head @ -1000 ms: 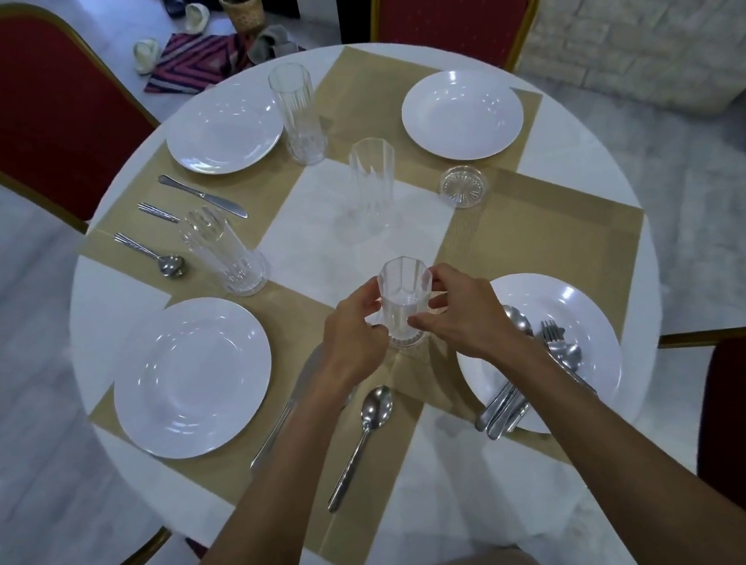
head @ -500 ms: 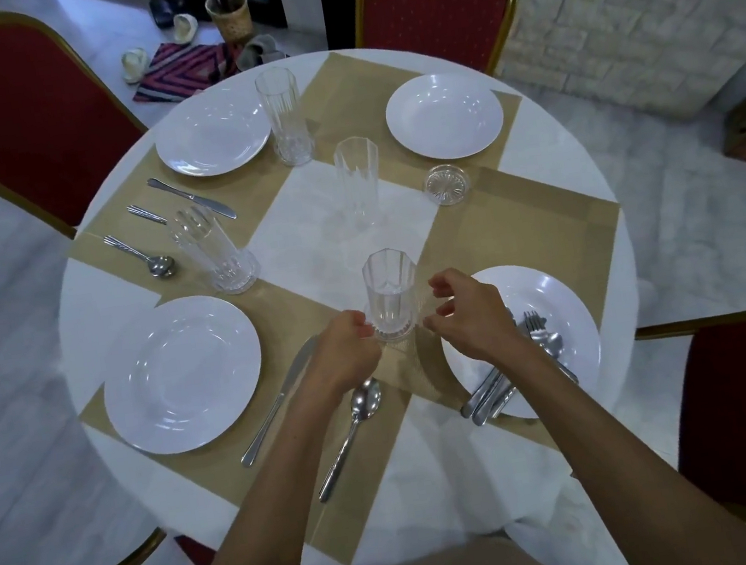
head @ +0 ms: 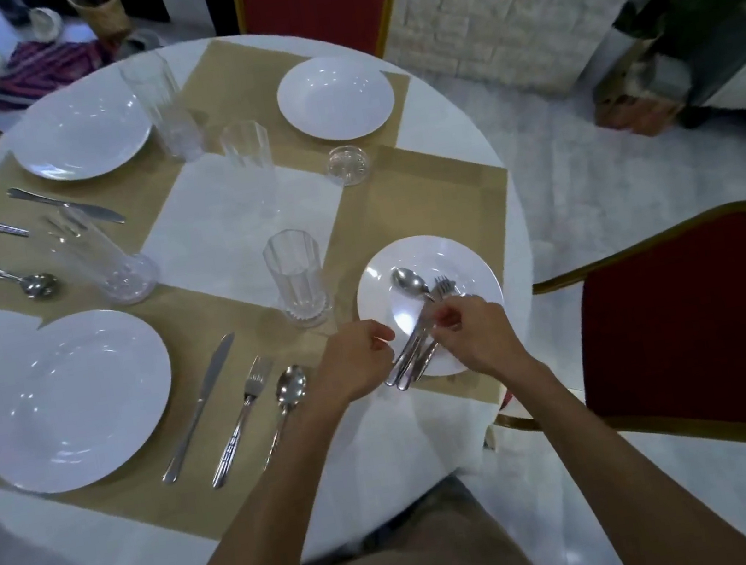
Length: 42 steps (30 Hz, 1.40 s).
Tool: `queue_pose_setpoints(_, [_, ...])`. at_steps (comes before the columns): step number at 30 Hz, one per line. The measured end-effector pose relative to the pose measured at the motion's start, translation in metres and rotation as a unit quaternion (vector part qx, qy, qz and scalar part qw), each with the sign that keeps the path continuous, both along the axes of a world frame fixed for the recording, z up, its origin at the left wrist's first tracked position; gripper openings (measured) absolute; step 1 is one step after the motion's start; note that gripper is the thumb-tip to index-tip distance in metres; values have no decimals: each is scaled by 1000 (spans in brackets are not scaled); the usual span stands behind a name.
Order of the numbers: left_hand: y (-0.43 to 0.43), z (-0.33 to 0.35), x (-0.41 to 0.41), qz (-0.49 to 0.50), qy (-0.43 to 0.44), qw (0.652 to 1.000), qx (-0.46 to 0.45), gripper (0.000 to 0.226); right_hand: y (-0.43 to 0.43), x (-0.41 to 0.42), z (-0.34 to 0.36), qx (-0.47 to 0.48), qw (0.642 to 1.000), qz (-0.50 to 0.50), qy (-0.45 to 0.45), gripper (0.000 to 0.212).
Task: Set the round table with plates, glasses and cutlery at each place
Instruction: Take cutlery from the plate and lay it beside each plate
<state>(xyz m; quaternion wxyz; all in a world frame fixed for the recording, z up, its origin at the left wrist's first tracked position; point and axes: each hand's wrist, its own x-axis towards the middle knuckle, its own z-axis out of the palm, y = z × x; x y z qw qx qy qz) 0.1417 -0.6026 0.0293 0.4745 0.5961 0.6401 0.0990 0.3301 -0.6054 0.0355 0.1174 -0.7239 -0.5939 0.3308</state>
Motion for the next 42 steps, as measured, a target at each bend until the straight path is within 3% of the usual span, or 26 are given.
queue_pose_setpoints(9, [5,-9,47,-22,44,996,72,26,28,44,-16,-40,995,-10,-95,15])
queue_pose_setpoints(15, [18,-12,73,49,88,994,39,28,34,60,-37,-82,991,49,-96,9])
queue_pose_setpoints(19, [24,-11,91,80,107,991,11,25,43,75,-43,-100,991,69,-53,8])
queue_pose_setpoints(25, [39,-7,113,138,93,986,-16,30,71,105,-38,-150,978,60,135,3])
queue_pose_setpoints(28, [51,-3,126,171,50,984,-21,29,87,122,-29,-155,966,49,202,5])
queue_pose_setpoints(30, [64,0,137,237,-31,970,-39,28,100,131,-21,-151,957,57,240,4])
queue_pose_setpoints(33, [90,4,152,360,-207,905,-95,18,123,143,-10,-150,949,76,268,4])
queue_pose_setpoints(35, [110,4,160,389,-271,872,-124,13,142,153,-6,-145,950,80,264,6])
queue_pose_setpoints(42, [189,-14,192,418,-325,840,-117,9,211,186,-11,-127,961,35,245,12])
